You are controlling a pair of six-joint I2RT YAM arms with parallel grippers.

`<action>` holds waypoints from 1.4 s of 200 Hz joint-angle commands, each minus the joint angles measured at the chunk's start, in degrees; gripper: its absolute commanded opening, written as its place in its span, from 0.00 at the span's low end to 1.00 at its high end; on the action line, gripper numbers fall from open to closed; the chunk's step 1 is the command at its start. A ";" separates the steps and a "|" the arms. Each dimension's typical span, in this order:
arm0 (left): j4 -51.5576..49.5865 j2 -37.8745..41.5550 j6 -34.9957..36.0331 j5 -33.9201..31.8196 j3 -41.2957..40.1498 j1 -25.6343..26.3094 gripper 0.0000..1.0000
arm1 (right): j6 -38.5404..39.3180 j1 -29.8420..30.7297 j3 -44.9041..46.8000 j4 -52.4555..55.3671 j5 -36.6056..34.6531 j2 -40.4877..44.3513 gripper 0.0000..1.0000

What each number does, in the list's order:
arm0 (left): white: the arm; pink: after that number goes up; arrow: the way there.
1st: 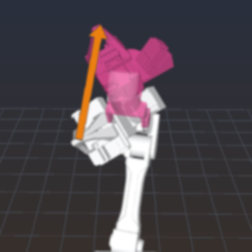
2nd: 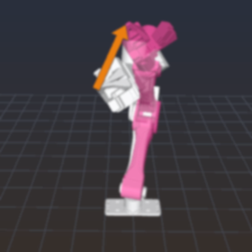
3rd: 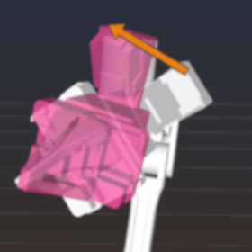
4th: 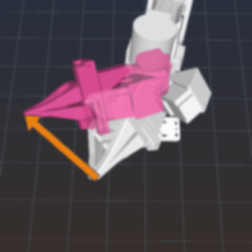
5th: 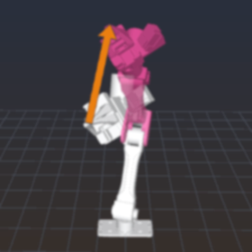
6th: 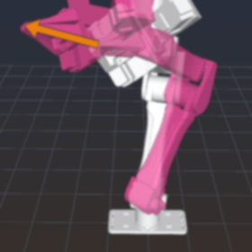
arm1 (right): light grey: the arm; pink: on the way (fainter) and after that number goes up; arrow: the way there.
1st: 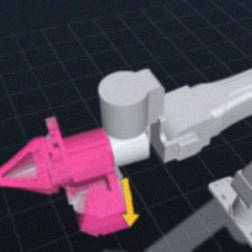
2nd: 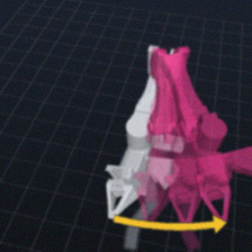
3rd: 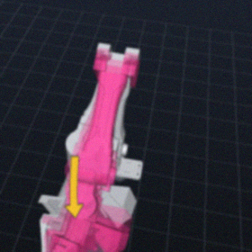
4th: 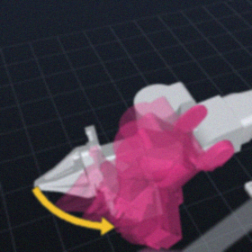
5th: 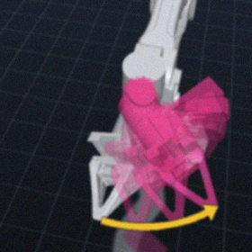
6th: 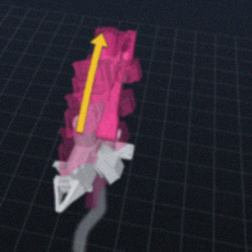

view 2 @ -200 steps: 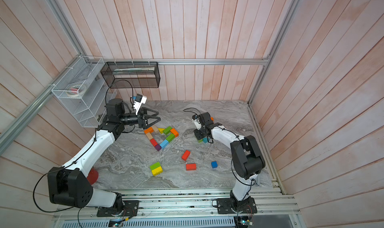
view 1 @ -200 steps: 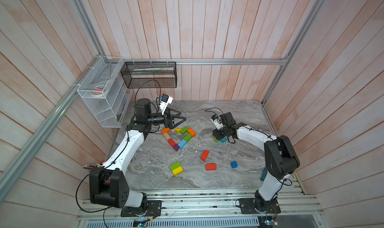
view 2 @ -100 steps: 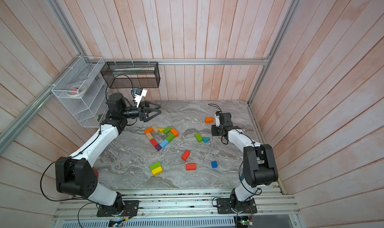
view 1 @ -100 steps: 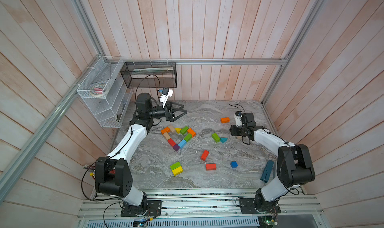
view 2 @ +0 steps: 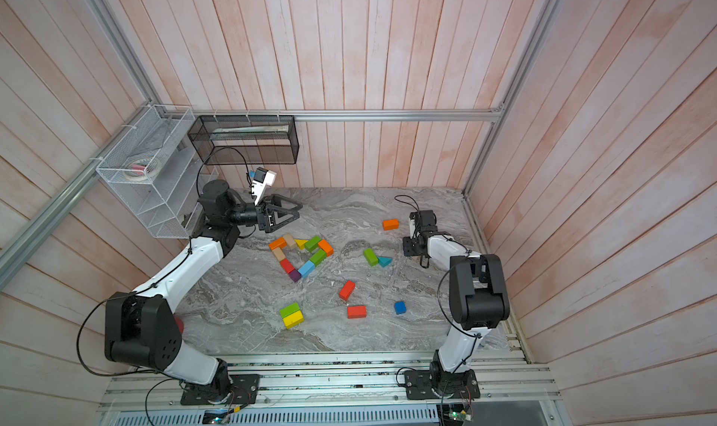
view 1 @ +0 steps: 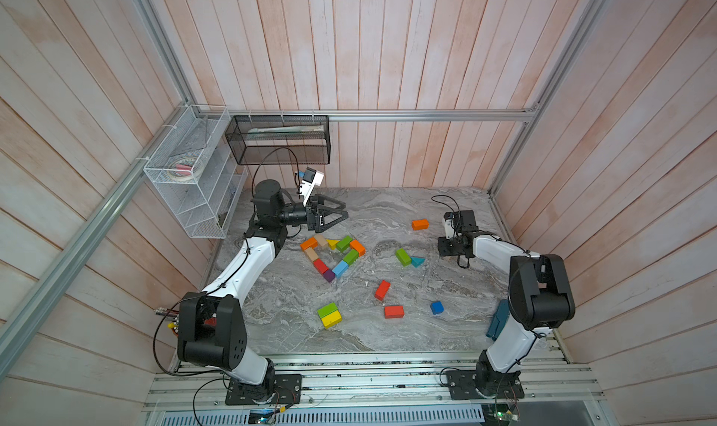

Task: Assemble a heart with building blocks
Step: Pick up the building block from the center of the board, then place the building block at the center of the board.

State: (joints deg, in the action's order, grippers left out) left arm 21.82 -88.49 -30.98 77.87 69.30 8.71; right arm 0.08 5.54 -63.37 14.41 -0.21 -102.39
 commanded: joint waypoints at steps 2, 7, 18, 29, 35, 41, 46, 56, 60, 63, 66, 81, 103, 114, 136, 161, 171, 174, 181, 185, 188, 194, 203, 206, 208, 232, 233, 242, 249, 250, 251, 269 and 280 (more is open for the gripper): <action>2.35 0.31 -1.97 6.10 0.70 0.17 1.00 | 0.54 -0.48 -1.31 1.56 -0.93 -1.97 0.47; 2.12 0.20 -1.98 6.81 0.88 0.17 1.00 | 0.53 -0.47 -1.36 1.51 -1.02 -2.15 0.47; 1.65 0.00 -1.67 8.13 1.20 0.17 1.00 | 0.47 -0.55 -1.31 1.41 -1.24 -2.43 0.47; 1.26 0.03 -1.45 9.16 1.28 0.08 1.00 | 0.36 -0.57 -1.36 1.36 -1.32 -2.72 0.47; 1.26 0.05 -1.29 9.66 1.28 0.04 1.00 | 0.27 -0.56 -1.49 1.41 -1.51 -2.81 0.47; 1.05 0.06 -0.96 9.96 1.23 0.08 1.00 | 0.17 -0.62 -1.54 1.41 -1.54 -2.89 0.47; 0.93 0.15 -0.62 10.22 1.04 0.04 1.00 | 0.12 -0.62 -1.49 1.41 -1.58 -2.90 0.47; 0.93 0.28 -0.24 10.64 0.61 0.08 1.00 | -0.07 -0.60 -1.58 1.51 -1.64 -2.92 0.46; 0.80 0.34 -0.03 10.69 0.51 0.08 1.00 | -0.30 -0.62 -1.58 1.49 -1.64 -2.90 0.45; 0.67 0.47 0.21 10.72 0.35 0.08 1.00 | -0.43 -0.54 -1.49 1.52 -1.56 -2.90 0.45; 0.48 0.50 0.63 10.79 0.24 0.08 1.00 | -0.52 -0.59 -1.50 1.52 -1.55 -2.90 0.44; -2.26 0.65 3.01 10.84 0.69 0.08 1.00 | -1.43 -0.57 -1.38 1.78 -1.55 -2.91 0.42; -18.03 0.95 15.55 7.93 4.11 0.07 1.00 | -3.29 -0.61 -0.77 1.83 -1.52 -2.25 0.38; -32.73 0.88 28.58 3.20 7.90 0.44 1.00 | -4.32 -0.61 -0.20 1.68 -1.55 -1.71 0.36; -48.44 -0.04 40.37 -3.80 13.15 1.92 1.00 | -6.18 -0.60 0.87 1.41 -0.72 -0.73 0.33; -52.58 0.17 45.05 -6.74 13.60 3.54 1.00 | -8.68 -0.62 2.59 1.53 0.18 0.36 0.32; -57.10 0.20 49.41 -10.55 14.86 5.09 1.00 | -10.02 -0.60 3.96 1.01 0.79 1.22 0.31; -58.19 0.34 50.71 -11.71 15.04 5.51 1.00 | -10.38 -0.60 4.42 0.83 1.00 1.53 0.31; -60.30 0.63 53.17 -14.24 15.24 6.85 1.00 | -11.61 -0.54 5.54 0.38 1.31 2.24 0.30; -60.96 0.89 54.25 -15.46 15.09 7.53 1.00 | -12.22 -0.53 6.09 0.16 1.54 2.62 0.30; -61.32 1.07 54.91 -16.30 14.96 7.96 1.00 | -12.68 -0.59 6.51 0.07 1.62 2.84 0.30; -61.87 1.65 56.13 -17.26 14.41 8.81 1.00 | -13.56 -0.54 7.40 -0.20 1.87 3.58 0.29; -62.86 2.07 57.91 -18.32 14.03 10.13 1.00 | -15.07 -0.59 8.52 -0.48 2.09 4.55 0.29; -63.37 2.24 58.40 -18.75 14.01 10.63 1.00 | -15.51 -0.55 8.88 -0.52 2.18 4.94 0.28; -63.63 2.33 58.69 -18.99 13.98 10.87 1.00 | -15.84 -0.56 9.19 -0.59 2.37 5.10 0.28; -65.59 3.08 60.71 -23.04 13.63 14.37 1.00 | -19.30 -0.59 12.78 -1.27 3.84 8.27 0.28; -65.55 3.20 60.79 -23.16 13.56 14.48 1.00 | -19.44 -0.61 12.94 -1.29 3.87 8.44 0.28; -65.09 3.81 60.65 -24.62 12.86 15.47 1.00 | -20.52 -0.47 14.46 -1.83 4.46 9.81 0.28; -64.56 4.34 60.45 -25.50 12.33 15.95 1.00 | -21.50 -0.51 15.91 -2.37 4.96 11.02 0.27; -64.50 4.36 60.44 -25.62 12.30 16.06 1.00 | -21.60 -0.52 16.09 -2.46 5.04 11.22 0.28; -64.48 4.46 60.39 -25.73 12.19 16.15 1.00 | -21.74 -0.48 16.31 -2.55 5.13 11.36 0.28; -63.04 5.55 59.43 -27.11 11.20 16.70 1.00 | -23.94 -0.50 19.45 -4.27 6.84 14.22 0.27; -62.30 6.20 59.02 -27.25 10.71 16.71 1.00 | -25.46 -0.51 21.20 -5.77 8.26 15.68 0.27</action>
State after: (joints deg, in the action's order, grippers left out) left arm -40.99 -84.51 27.00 53.87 81.34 25.34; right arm -20.32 5.15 -45.50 10.94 4.38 -89.52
